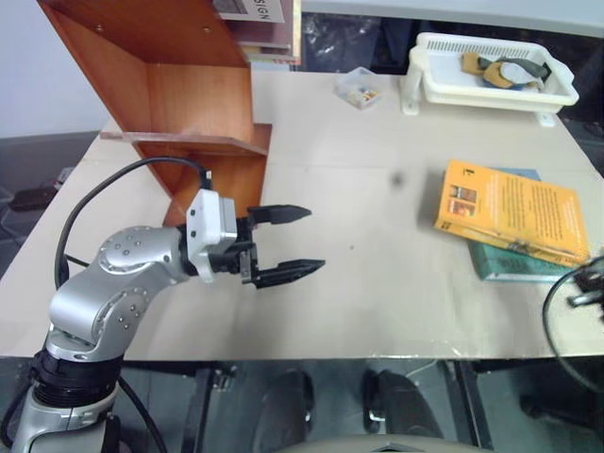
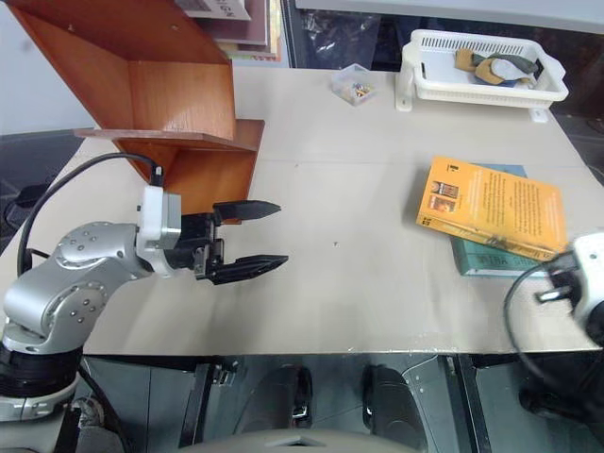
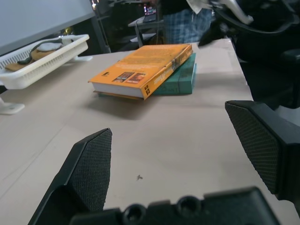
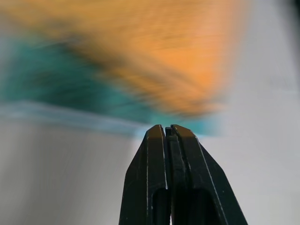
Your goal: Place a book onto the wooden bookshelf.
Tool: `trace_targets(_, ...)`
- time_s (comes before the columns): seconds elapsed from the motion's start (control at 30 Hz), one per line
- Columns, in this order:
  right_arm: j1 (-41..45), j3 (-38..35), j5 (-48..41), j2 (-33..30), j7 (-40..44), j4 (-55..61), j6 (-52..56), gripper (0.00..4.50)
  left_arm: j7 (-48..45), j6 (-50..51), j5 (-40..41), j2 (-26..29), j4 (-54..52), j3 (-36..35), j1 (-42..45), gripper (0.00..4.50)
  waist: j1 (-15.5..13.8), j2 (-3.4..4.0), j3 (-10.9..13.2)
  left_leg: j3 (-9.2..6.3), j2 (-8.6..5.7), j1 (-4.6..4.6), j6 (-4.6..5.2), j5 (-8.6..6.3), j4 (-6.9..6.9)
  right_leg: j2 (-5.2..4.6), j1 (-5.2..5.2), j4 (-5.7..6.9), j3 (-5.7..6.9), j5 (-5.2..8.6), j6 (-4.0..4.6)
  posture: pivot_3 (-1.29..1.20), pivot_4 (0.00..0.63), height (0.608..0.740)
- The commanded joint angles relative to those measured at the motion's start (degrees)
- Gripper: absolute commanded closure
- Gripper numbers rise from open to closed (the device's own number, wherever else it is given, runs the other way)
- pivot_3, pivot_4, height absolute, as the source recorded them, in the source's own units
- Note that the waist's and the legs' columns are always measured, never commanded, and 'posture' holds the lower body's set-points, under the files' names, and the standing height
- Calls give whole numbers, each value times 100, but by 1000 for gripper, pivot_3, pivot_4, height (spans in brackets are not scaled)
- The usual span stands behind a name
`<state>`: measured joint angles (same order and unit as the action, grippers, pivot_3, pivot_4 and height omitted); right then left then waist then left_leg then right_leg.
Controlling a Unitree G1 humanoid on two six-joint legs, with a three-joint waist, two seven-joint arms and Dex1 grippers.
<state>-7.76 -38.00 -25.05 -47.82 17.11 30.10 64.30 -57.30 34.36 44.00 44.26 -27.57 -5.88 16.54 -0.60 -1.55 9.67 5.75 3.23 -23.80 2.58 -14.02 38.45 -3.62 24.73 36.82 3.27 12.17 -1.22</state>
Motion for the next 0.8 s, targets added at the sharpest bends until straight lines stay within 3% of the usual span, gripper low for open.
trace_targets(0.03, 768, -172, 60, -218, -134, -610, 293, 4387, 72, -78, 25, -31, -218, -53, 1, 0, -10, 0, 0, 0, 0, 0, 0, 0, 0, 0, 0, 0, 0, 0, 0, 0, 150, 740)
trace_targets(0.23, 2626, 555, 229, -837, -207, -2457, 1014, 4387, 173, -37, 75, -60, -228, -115, 27, 0, -1, 17, 10, 6, -3, -5, 2, 1, -4, 2, 6, 1, -10, -1, 1, 0, 150, 740)
trace_targets(0.37, 4331, 893, 369, -589, -389, -4198, 811, 4387, 203, -54, 41, -86, -243, -81, 33, 0, 26, 15, 10, 10, -3, -3, 2, 0, -3, 5, 6, 0, -13, -2, 1, 0, 150, 740)
trace_targets(0.43, 4733, 1195, 498, -570, -307, -4709, 603, 4387, 221, -35, 59, -78, -266, -92, 44, 0, 33, 16, 10, 6, -3, -4, 2, 0, -5, 7, 7, 1, -11, -3, 0, 0, 150, 740)
trace_targets(0.6, 4817, 1583, 577, -723, 6, -5006, 519, 4387, 257, -7, 102, -23, -357, -181, -46, 0, -30, 17, 11, -1, -3, -16, 1, 1, -9, 5, 7, -4, -1, -26, -3, 0, 150, 740)
trace_targets(0.8, 3802, 1676, 133, -1113, 839, -3596, 1111, 4387, 298, 20, 183, 41, -458, -292, -233, 0, -17, 19, 12, 3, -4, -19, 2, 0, -8, -1, 8, -9, -4, -21, -14, 0, 150, 740)
